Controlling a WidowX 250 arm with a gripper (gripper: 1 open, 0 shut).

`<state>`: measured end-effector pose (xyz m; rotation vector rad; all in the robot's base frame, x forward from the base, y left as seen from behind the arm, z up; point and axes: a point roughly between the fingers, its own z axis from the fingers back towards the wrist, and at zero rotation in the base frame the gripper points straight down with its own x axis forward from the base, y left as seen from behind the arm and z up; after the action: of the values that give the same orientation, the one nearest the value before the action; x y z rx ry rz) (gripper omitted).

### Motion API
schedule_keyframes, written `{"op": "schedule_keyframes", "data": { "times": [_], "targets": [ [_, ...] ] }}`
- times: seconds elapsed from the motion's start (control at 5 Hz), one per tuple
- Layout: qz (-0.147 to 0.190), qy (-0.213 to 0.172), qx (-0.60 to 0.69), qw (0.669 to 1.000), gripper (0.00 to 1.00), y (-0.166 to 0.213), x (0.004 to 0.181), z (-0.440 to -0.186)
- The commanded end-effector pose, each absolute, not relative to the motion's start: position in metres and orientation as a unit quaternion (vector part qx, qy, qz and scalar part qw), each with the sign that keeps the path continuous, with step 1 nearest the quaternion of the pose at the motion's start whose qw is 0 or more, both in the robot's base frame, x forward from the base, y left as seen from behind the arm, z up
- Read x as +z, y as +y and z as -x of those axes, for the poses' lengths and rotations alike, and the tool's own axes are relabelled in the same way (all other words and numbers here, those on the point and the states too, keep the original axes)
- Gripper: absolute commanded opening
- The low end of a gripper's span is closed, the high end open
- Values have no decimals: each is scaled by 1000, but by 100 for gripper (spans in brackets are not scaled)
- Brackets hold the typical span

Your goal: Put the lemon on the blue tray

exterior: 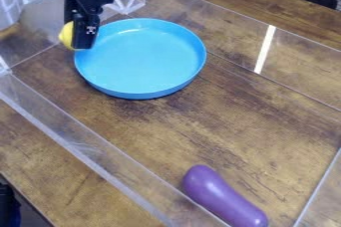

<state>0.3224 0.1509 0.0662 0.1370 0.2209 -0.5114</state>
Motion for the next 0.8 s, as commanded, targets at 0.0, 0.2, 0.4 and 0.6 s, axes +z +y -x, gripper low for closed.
{"op": "schedule_keyframes", "data": {
  "times": [0.0, 0.2, 0.4, 0.6],
  "targets": [
    [-87, 85, -261, 958, 0, 146, 84, -337],
    [-86, 87, -262, 957, 0, 144, 84, -337],
    [-86, 89, -264, 957, 0, 141, 85, -338],
    [-85, 91, -265, 956, 0, 140, 83, -339]
  ]
}}
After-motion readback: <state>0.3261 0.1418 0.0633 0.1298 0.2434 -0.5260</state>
